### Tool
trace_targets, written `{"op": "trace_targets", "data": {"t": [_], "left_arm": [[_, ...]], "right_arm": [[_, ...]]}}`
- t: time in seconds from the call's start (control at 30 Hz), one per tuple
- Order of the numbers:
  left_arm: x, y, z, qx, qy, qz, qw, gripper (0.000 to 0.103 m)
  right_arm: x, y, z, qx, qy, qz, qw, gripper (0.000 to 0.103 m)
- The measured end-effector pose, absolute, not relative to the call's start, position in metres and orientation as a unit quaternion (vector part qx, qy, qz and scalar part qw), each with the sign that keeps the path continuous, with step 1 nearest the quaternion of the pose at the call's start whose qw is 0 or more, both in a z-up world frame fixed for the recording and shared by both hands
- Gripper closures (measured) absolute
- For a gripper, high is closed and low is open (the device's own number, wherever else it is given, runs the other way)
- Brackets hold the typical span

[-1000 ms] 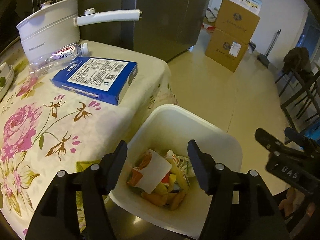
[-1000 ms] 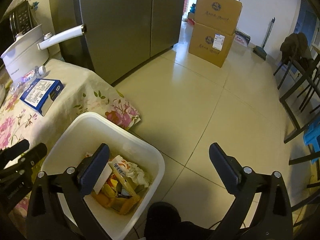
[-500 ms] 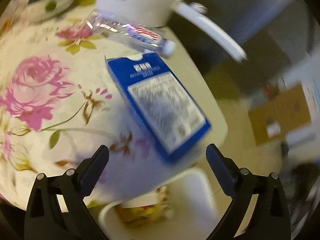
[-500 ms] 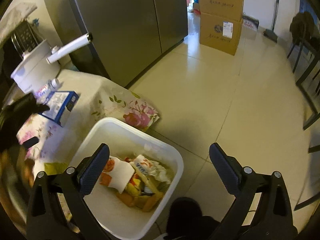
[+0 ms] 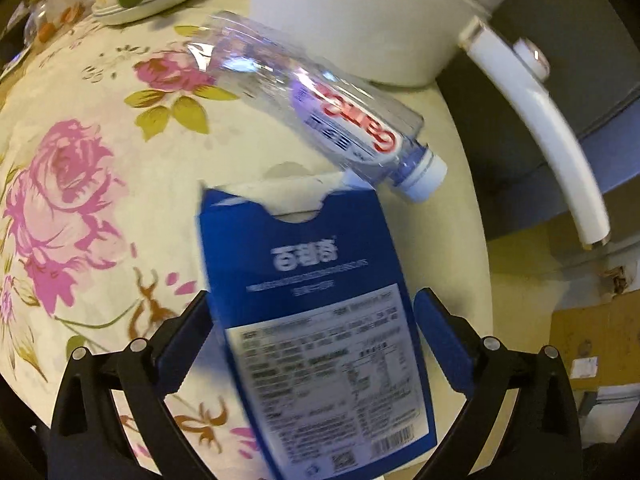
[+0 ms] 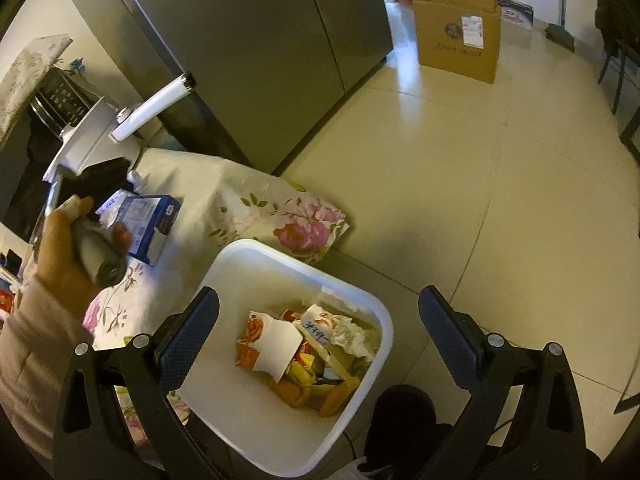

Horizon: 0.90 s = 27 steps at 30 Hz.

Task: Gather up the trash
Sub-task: 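Grasp the blue biscuit box with the left gripper and lift it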

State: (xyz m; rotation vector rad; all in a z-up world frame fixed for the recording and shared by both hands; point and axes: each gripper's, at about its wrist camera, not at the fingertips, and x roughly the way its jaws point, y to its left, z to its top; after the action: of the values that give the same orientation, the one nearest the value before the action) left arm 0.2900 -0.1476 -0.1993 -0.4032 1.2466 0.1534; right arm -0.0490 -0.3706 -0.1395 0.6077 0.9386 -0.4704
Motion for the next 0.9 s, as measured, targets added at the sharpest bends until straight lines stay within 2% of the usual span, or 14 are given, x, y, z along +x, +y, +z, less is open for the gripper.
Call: {"op": "trace_targets", "data": {"t": [0.3,0.63,0.73,0.9], "left_arm": [[0.294,-0.175,-0.203,-0.093,0.577,0.068,0.809,0.005],[0.286,-0.191,-0.201,-0.048,0.561,0.011,0.827,0.006],[0.272,-0.179,-0.196,-0.058,0.544,-0.048,0.835,0.011],[0.242,-0.116,-0.193,-0.084,0.535,-0.100,0.835,0.013]], "right_arm": [[-0.036,-0.360,-0.146,0.273,0.460,-0.211,0.818,0.007],[-0.026,-0.351,-0.156,0.249,0.485,-0.219,0.809,0.007],[-0.024,-0.348,-0.157,0.241,0.489,-0.221,0.809,0.007],[-0.015,-0.334,-0.155,0.202,0.489,-0.219,0.820,0.007]]}}
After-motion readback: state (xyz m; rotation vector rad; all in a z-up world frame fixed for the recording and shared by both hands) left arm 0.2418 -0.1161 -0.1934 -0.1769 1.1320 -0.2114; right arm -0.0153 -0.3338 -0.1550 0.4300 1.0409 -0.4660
